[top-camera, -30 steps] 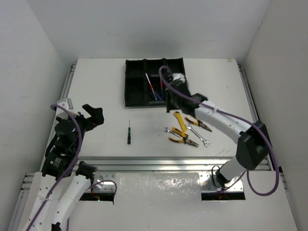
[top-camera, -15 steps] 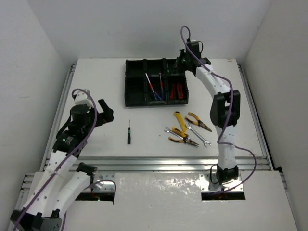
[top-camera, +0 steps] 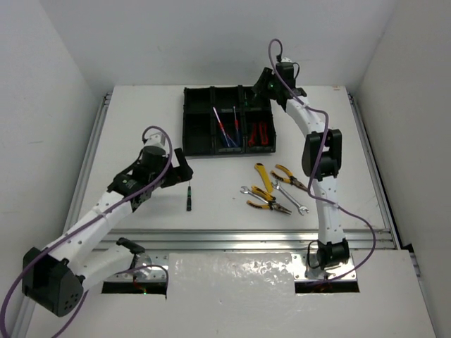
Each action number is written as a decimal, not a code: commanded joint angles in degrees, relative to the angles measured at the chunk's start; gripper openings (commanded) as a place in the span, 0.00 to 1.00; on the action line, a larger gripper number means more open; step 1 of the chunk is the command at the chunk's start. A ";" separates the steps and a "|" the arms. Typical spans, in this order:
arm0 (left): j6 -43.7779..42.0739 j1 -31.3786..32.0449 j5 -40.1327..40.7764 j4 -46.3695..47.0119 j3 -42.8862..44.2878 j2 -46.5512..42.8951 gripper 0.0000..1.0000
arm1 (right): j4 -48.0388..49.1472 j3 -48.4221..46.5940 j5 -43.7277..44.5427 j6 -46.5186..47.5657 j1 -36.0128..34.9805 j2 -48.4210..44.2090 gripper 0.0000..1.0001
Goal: Sort the tools into containers
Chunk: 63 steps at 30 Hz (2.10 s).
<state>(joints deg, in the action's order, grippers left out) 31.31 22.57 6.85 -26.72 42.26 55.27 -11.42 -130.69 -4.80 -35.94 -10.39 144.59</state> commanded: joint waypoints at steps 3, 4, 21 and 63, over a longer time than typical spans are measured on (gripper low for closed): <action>4.37 4.32 8.96 3.08 1.42 7.65 0.99 | 4.39 -3.78 -2.32 2.63 -0.50 -0.45 0.78; 4.81 4.68 9.66 3.34 1.07 8.71 0.99 | 3.17 -3.52 -2.23 3.07 -0.42 -1.24 0.95; 3.49 10.74 10.37 9.05 -0.69 26.12 0.63 | 5.44 58.96 -4.26 7.47 -14.03 -54.41 0.99; 15.01 15.05 -14.23 40.87 -11.59 1.95 0.00 | 58.27 96.07 -27.73 -11.87 -30.30 -57.85 0.83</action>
<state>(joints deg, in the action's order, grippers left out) 44.49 36.40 -3.95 9.02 30.94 58.19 44.56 -31.55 -33.76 -49.50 -40.32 86.56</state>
